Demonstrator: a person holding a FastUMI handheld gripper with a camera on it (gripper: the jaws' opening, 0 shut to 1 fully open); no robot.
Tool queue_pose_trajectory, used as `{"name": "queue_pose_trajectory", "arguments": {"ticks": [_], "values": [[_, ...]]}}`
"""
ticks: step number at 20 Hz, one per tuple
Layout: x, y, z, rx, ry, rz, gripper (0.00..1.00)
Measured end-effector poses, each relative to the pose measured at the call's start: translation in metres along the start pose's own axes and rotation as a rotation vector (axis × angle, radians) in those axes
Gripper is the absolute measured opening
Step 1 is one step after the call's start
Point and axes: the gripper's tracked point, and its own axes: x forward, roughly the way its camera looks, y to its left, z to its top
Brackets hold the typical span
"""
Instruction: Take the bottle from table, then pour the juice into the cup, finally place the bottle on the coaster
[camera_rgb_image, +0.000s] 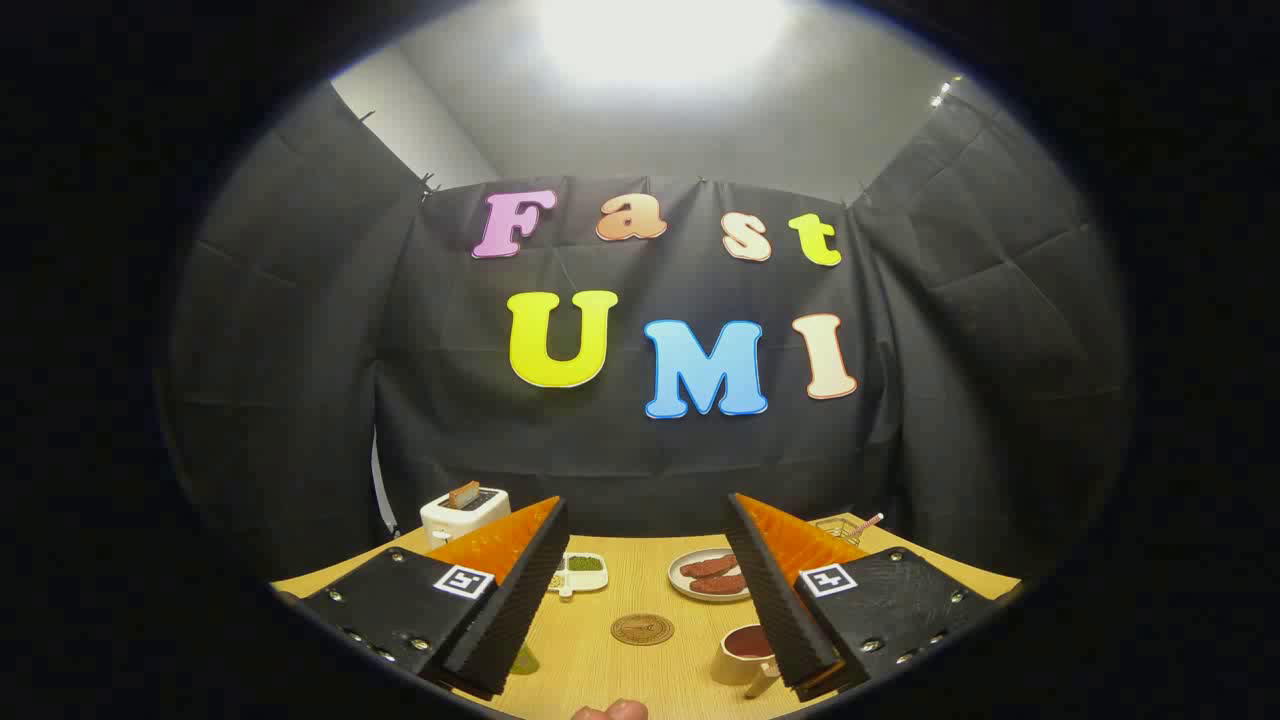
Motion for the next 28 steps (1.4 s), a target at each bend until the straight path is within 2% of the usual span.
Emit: {"name": "queue_pose_trajectory", "arguments": {"ticks": [19,23,28], "values": [[0.001,0.001,0.0,-0.01,-0.005,0.012,0.96],[0.005,0.009,0.001,-0.058,-0.024,0.018,0.96],[0.014,0.03,-0.014,0.002,-0.003,0.052,0.95]]}}
